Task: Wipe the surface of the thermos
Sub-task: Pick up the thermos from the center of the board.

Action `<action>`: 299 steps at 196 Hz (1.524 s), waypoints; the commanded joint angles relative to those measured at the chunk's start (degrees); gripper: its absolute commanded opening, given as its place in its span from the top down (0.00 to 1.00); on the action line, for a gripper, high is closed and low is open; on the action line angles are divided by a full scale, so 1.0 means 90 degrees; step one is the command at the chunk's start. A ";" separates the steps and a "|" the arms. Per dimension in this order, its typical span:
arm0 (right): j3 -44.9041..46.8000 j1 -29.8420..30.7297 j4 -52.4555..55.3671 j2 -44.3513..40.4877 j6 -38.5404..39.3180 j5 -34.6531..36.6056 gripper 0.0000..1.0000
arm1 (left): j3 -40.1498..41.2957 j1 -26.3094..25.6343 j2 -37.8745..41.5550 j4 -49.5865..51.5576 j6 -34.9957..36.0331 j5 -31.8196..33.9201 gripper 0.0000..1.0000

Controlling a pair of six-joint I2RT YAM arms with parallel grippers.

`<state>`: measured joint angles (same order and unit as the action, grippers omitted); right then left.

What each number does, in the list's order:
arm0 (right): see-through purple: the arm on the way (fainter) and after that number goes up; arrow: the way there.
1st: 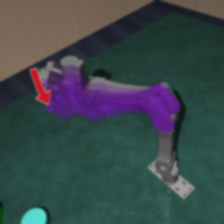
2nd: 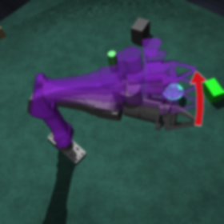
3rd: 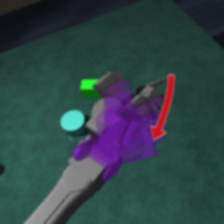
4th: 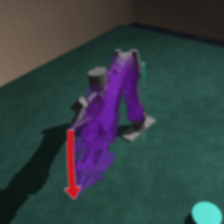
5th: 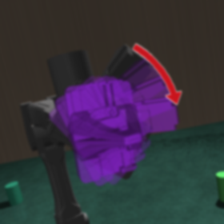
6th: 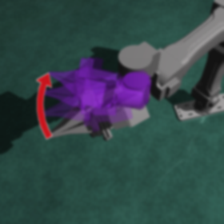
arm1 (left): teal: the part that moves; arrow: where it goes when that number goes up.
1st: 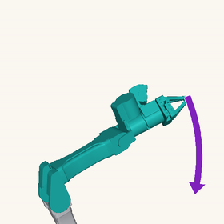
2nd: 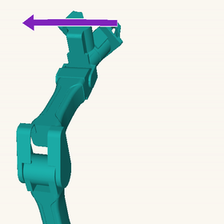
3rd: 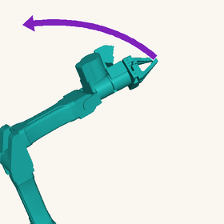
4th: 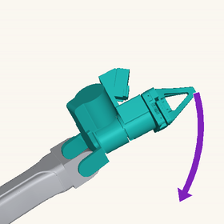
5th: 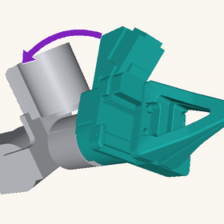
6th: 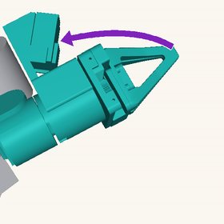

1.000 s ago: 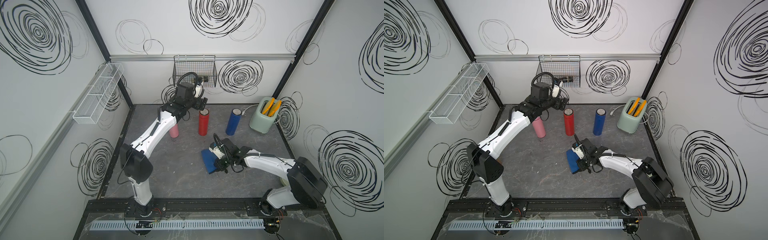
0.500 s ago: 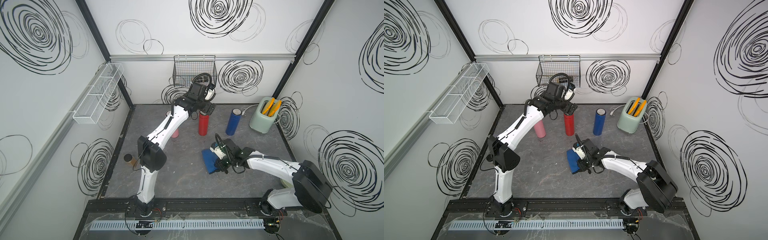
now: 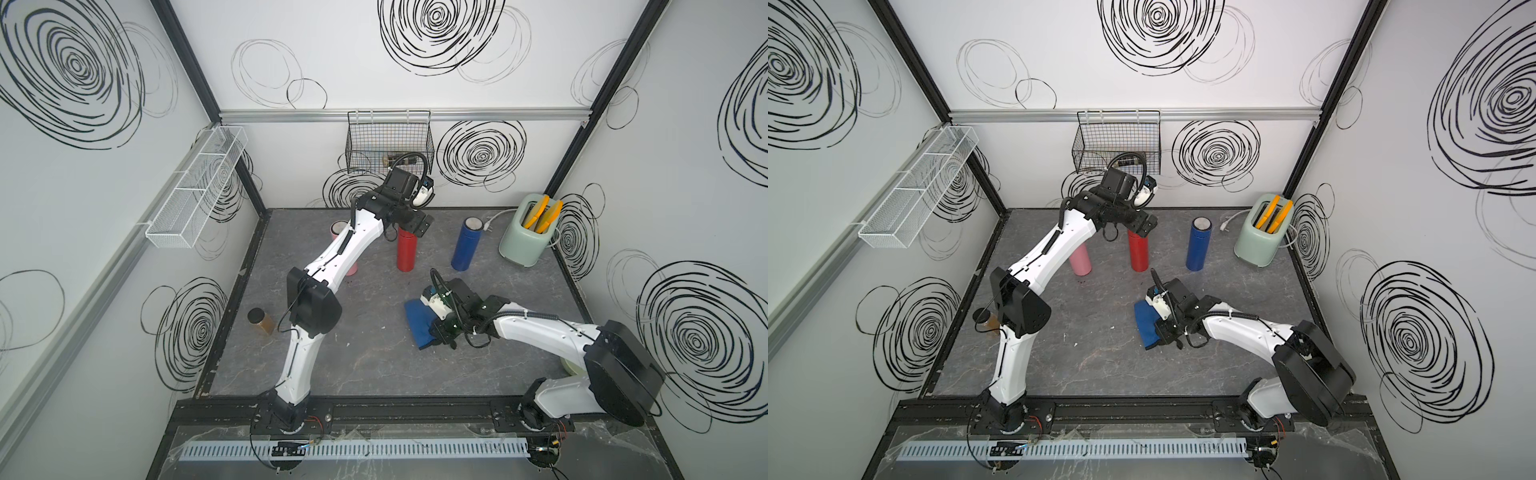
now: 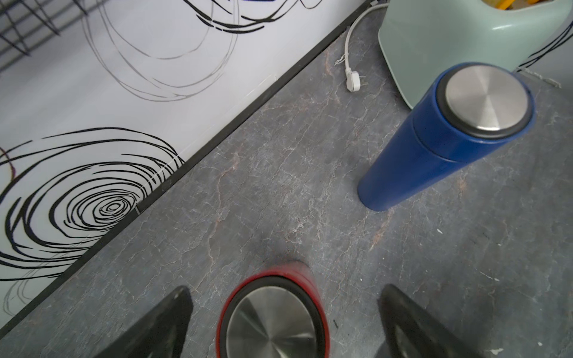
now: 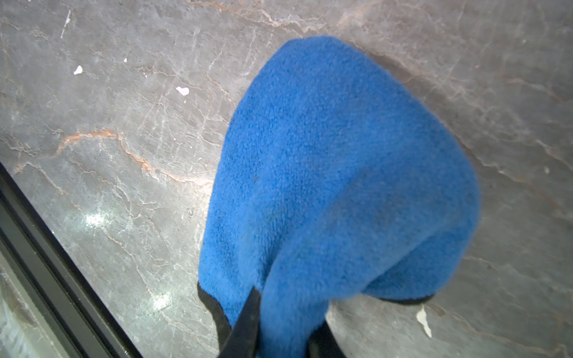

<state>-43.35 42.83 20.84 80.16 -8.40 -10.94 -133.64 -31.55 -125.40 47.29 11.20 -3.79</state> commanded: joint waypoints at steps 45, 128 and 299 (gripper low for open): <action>-0.0036 0.0124 0.0084 0.0019 -0.0113 0.0053 0.64 | -0.0170 0.0048 -0.0197 0.0096 0.0181 -0.0223 0.05; 0.0012 0.0134 0.0038 0.0014 -0.0127 0.0024 0.65 | -0.0151 0.0080 -0.0304 0.0194 0.0142 -0.0151 0.08; -0.0115 0.0192 0.0164 -0.0538 -0.0239 0.0283 0.02 | 0.0123 0.0068 -0.0363 0.0168 0.0123 -0.0117 0.10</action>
<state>-43.38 44.14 20.97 76.27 -10.28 -9.15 -133.38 -31.11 -127.52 48.18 11.62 -4.84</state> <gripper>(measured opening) 0.979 0.905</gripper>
